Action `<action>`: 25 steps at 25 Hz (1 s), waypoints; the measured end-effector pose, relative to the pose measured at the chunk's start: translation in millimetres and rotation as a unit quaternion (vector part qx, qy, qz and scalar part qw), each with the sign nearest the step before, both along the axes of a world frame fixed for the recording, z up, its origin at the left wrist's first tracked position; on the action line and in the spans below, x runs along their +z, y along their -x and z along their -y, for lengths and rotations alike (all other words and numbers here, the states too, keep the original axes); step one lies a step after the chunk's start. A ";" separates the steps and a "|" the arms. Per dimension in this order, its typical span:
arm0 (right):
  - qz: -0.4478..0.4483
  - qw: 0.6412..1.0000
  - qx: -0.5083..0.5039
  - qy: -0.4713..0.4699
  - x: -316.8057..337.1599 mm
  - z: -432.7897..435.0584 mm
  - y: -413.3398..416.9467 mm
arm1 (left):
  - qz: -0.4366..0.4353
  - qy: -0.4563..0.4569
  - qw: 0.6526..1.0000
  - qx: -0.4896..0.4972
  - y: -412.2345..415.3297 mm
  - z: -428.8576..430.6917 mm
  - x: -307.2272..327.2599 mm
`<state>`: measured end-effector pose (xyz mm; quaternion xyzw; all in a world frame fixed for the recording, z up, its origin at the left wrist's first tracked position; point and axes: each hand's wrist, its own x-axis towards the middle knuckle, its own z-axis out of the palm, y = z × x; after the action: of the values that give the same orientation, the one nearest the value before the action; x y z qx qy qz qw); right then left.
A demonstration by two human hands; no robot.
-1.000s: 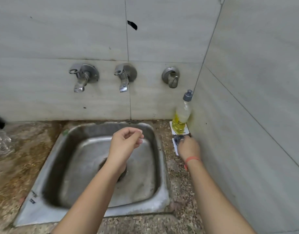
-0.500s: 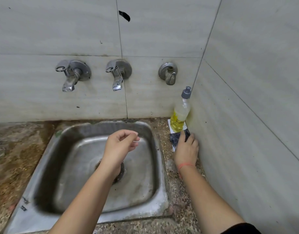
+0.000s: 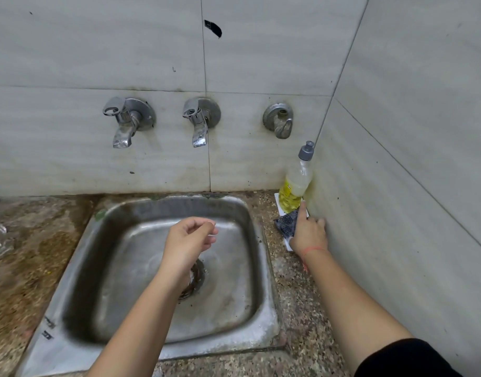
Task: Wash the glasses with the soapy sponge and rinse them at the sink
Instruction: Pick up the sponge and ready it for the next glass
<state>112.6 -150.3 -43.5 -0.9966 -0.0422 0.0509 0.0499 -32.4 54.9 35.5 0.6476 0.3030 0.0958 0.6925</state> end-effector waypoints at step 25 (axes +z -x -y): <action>-0.244 0.740 0.056 -0.624 122.7 -114.9 -9.6 | 0.260 0.154 0.940 -0.157 -114.6 -102.0 79.6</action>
<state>122.2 -35.4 79.2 -0.6919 -0.1062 0.2572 0.6662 82.2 156.9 115.0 0.5248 0.0181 0.1031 0.8448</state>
